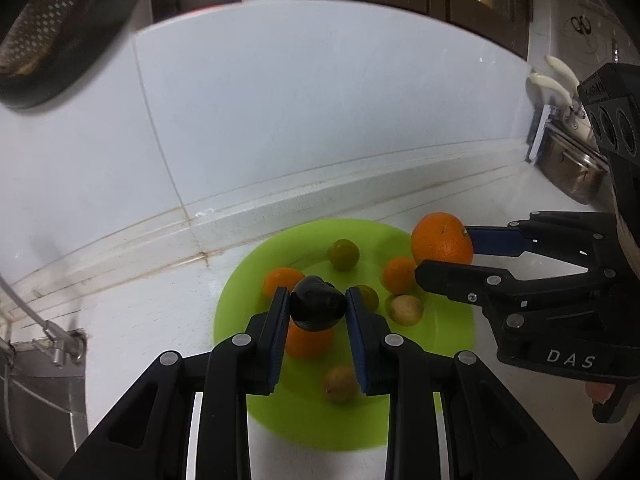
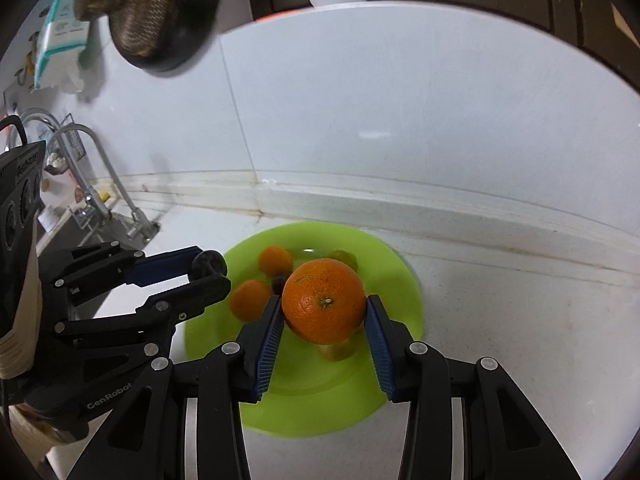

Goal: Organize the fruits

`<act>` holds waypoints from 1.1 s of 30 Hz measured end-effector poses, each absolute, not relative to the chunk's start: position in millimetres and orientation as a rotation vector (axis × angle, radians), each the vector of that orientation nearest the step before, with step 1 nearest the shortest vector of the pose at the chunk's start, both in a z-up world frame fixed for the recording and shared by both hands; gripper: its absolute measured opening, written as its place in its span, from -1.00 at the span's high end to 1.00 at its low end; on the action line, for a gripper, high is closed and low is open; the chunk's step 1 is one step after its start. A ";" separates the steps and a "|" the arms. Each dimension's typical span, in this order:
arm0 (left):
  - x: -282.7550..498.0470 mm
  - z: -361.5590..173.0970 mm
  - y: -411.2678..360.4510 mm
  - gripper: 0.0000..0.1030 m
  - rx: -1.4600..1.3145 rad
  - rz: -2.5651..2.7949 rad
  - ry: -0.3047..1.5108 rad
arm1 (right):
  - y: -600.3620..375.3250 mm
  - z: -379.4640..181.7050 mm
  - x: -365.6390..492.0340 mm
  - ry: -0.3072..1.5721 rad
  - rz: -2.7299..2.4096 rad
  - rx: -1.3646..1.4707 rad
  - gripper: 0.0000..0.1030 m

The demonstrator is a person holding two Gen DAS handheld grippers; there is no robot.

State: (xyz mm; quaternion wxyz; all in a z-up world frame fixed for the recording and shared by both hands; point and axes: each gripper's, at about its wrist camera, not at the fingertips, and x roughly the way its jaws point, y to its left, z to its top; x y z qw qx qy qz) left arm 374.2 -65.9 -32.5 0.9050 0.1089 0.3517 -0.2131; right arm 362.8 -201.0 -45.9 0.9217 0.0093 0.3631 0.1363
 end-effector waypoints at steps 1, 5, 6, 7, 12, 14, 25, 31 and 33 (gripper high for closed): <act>377.9 -35.1 -66.9 0.45 0.223 -0.444 0.734 | -201.6 -49.5 367.6 0.755 0.282 0.021 0.18; 389.8 -42.9 -69.8 0.45 0.221 -0.450 0.749 | -203.2 -60.6 379.2 0.782 0.286 0.027 0.18; 391.8 -44.3 -70.3 0.43 0.219 -0.449 0.752 | -204.2 -62.5 380.6 0.787 0.285 0.032 0.18; 393.3 -45.0 -70.3 0.28 0.214 -0.448 0.755 | -204.8 -64.7 382.3 0.792 0.284 0.039 0.18; 390.1 -42.7 -65.2 0.05 0.216 -0.419 0.746 | -206.8 -71.7 384.0 0.801 0.265 0.055 0.09; 384.4 -39.6 -61.1 0.00 0.207 -0.404 0.745 | -208.2 -70.7 381.9 0.793 0.261 0.056 -0.01; 324.5 -5.7 -47.5 -0.28 0.193 -0.336 0.663 | -208.2 -45.4 331.3 0.729 0.208 0.065 -0.01; 284.9 15.3 -40.0 -0.42 0.187 -0.319 0.609 | -204.7 -23.0 288.9 0.669 0.172 0.077 -0.14; 273.9 20.6 -37.1 -0.47 0.188 -0.313 0.592 | -202.8 -15.3 273.2 0.650 0.162 0.074 -0.14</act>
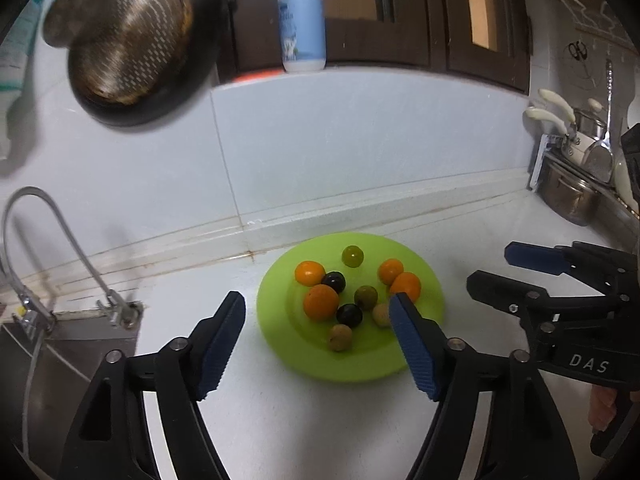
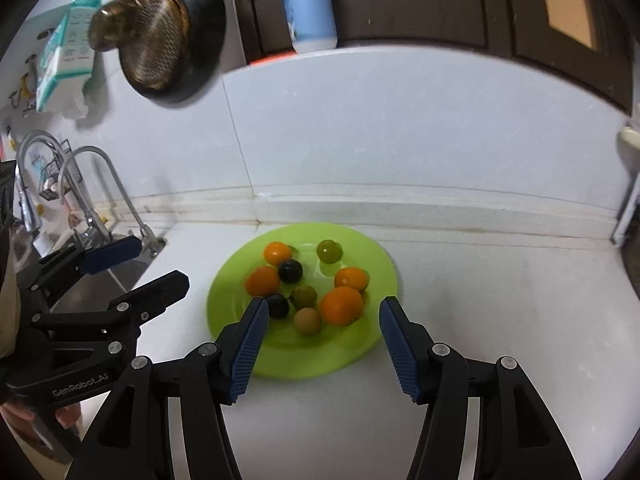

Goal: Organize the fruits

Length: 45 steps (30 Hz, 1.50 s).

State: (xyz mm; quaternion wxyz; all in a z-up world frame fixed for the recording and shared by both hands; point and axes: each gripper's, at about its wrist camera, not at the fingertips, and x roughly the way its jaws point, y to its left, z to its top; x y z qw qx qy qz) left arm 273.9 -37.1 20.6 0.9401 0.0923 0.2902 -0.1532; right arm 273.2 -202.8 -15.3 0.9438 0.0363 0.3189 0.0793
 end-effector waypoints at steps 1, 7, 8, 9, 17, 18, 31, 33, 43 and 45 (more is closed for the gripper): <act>267.5 23.6 -35.7 -0.50 0.189 -0.310 0.583 | -203.3 -12.2 266.1 0.641 0.157 0.074 -0.14; 226.1 38.6 -28.5 -0.78 0.196 -0.263 0.530 | -200.5 6.9 217.8 0.569 0.107 0.069 -0.29; 219.0 40.3 -27.7 -0.80 0.200 -0.259 0.523 | -200.8 8.8 210.7 0.561 0.102 0.071 -0.29; 212.4 42.1 -27.2 -0.83 0.201 -0.254 0.518 | -201.1 10.7 203.5 0.555 0.094 0.073 -0.29; 156.7 45.1 -23.0 -0.96 0.175 -0.190 0.506 | -202.7 19.6 149.1 0.523 0.071 0.060 -0.36; 150.3 45.3 -22.8 -0.99 0.172 -0.186 0.508 | -202.8 20.2 142.4 0.523 0.071 0.056 -0.37; 67.5 52.3 -20.5 -1.00 0.158 -0.149 0.471 | -200.6 24.1 62.3 0.538 0.099 0.051 -0.37; 58.1 53.4 -20.0 -1.00 0.160 -0.147 0.468 | -199.8 25.8 52.3 0.534 0.098 0.051 -0.37; 31.0 57.2 -16.9 -1.00 0.164 -0.136 0.450 | -196.8 30.1 22.1 0.519 0.101 0.055 -0.37; 27.4 57.9 -16.9 -1.00 0.166 -0.131 0.447 | -196.5 29.8 17.8 0.516 0.103 0.055 -0.37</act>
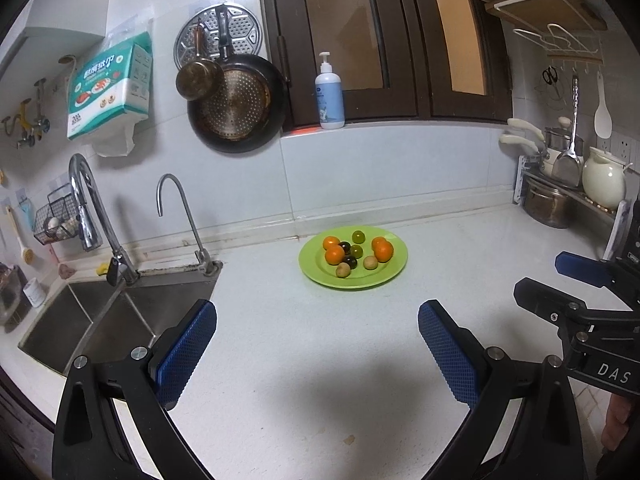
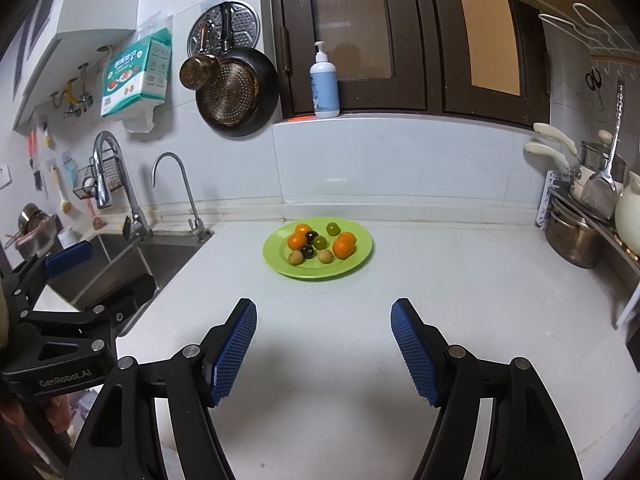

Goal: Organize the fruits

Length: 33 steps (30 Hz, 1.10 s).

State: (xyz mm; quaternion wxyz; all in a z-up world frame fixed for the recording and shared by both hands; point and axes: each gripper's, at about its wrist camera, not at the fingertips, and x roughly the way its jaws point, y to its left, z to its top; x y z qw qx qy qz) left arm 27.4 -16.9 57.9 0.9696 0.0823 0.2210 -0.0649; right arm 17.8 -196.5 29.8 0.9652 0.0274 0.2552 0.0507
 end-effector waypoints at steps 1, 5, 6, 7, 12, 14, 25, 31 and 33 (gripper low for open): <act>25.9 58.1 -16.8 -1.00 0.167 -0.130 0.446 | -196.5 29.9 16.3 0.515 0.102 0.056 -0.37; 20.1 58.5 -15.7 -1.00 0.167 -0.125 0.442 | -196.5 29.7 12.2 0.516 0.108 0.059 -0.37; 18.8 58.3 -15.2 -1.00 0.167 -0.126 0.440 | -196.2 29.3 11.5 0.516 0.110 0.057 -0.37; 17.8 58.4 -15.1 -1.00 0.168 -0.125 0.440 | -196.2 29.1 10.7 0.516 0.111 0.057 -0.37; 13.8 58.4 -16.7 -1.00 0.171 -0.115 0.438 | -196.4 28.6 5.9 0.515 0.116 0.055 -0.37; 11.4 58.8 -17.4 -1.00 0.174 -0.110 0.434 | -196.3 28.5 5.3 0.515 0.117 0.055 -0.37; 5.3 57.4 -21.6 -1.00 0.190 -0.098 0.430 | -198.6 27.4 1.5 0.516 0.127 0.057 -0.37; 4.4 56.8 -22.8 -1.00 0.192 -0.096 0.426 | -199.4 27.6 1.2 0.515 0.124 0.060 -0.37; 4.6 56.9 -22.7 -1.00 0.192 -0.096 0.426 | -199.1 27.5 0.9 0.515 0.124 0.058 -0.37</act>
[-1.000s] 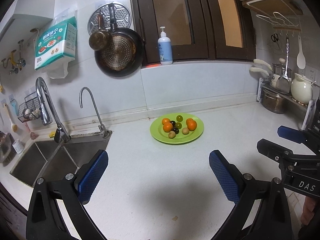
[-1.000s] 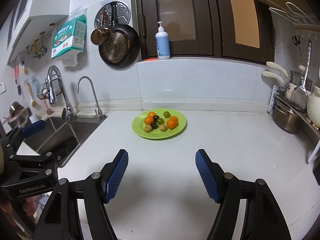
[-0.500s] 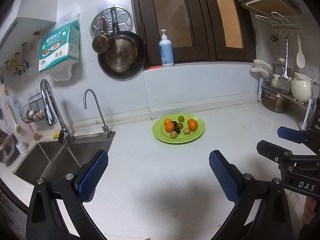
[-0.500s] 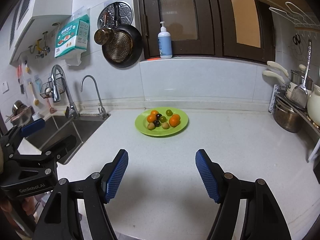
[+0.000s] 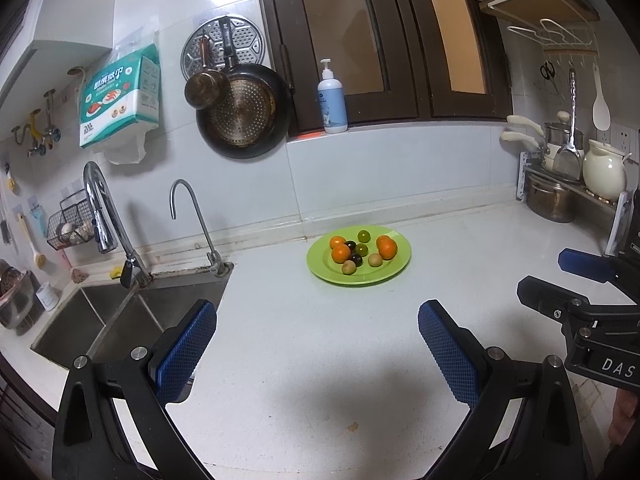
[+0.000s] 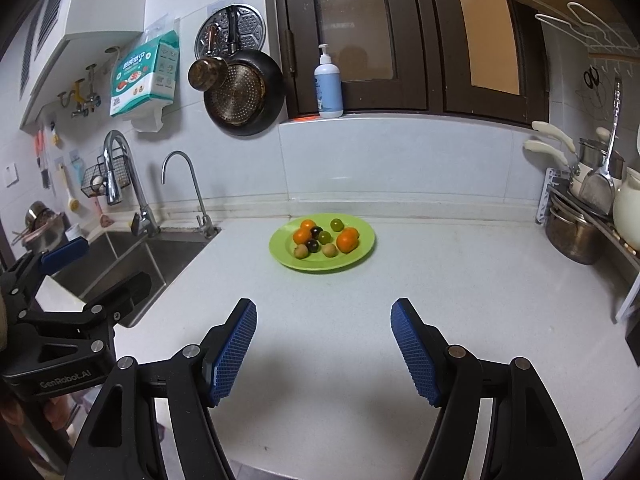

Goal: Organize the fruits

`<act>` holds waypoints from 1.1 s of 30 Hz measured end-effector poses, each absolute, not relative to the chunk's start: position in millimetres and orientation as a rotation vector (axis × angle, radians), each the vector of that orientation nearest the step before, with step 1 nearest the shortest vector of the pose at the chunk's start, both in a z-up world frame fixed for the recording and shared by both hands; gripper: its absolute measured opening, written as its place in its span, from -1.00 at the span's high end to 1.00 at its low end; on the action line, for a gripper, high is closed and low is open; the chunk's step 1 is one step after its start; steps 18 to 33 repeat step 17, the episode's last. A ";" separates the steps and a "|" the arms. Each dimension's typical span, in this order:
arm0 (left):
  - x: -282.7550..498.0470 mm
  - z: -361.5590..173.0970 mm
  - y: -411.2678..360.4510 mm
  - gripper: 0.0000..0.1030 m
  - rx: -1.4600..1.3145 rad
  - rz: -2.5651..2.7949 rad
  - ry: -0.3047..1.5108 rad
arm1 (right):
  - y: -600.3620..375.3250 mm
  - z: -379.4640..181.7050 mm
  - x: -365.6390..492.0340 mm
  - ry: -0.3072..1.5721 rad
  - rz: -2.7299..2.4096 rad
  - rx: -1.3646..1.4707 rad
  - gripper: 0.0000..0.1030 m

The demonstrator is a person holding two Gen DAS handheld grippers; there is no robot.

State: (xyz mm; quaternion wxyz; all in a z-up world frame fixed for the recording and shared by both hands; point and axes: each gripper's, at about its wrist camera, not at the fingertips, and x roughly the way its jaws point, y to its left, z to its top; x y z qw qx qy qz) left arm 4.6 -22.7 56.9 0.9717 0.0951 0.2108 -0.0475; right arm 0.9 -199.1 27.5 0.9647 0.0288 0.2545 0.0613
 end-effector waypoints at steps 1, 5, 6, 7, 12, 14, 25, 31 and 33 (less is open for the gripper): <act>4.7 56.9 -22.7 -1.00 0.193 -0.095 0.426 | -199.1 27.5 0.6 0.515 0.124 0.058 -0.37; 3.8 57.1 -22.5 -1.00 0.194 -0.092 0.425 | -199.4 27.6 -0.1 0.517 0.126 0.059 -0.37; 4.2 57.3 -22.0 -1.00 0.194 -0.092 0.425 | -199.1 28.0 0.1 0.516 0.126 0.059 -0.37; 4.0 57.3 -21.9 -1.00 0.193 -0.091 0.425 | -199.1 28.1 0.0 0.516 0.125 0.059 -0.37; 3.8 57.7 -20.9 -1.00 0.191 -0.088 0.425 | -198.6 28.0 -0.2 0.517 0.127 0.057 -0.37; 3.2 57.8 -20.6 -1.00 0.191 -0.085 0.424 | -198.4 28.1 -0.6 0.516 0.126 0.057 -0.37; 3.6 58.0 -20.5 -1.00 0.191 -0.082 0.425 | -198.0 28.1 -0.8 0.517 0.126 0.058 -0.37; 3.6 58.0 -20.5 -1.00 0.191 -0.082 0.425 | -198.0 28.1 -0.8 0.517 0.126 0.058 -0.37; 3.6 58.0 -20.5 -1.00 0.191 -0.082 0.425 | -198.0 28.1 -0.8 0.517 0.126 0.058 -0.37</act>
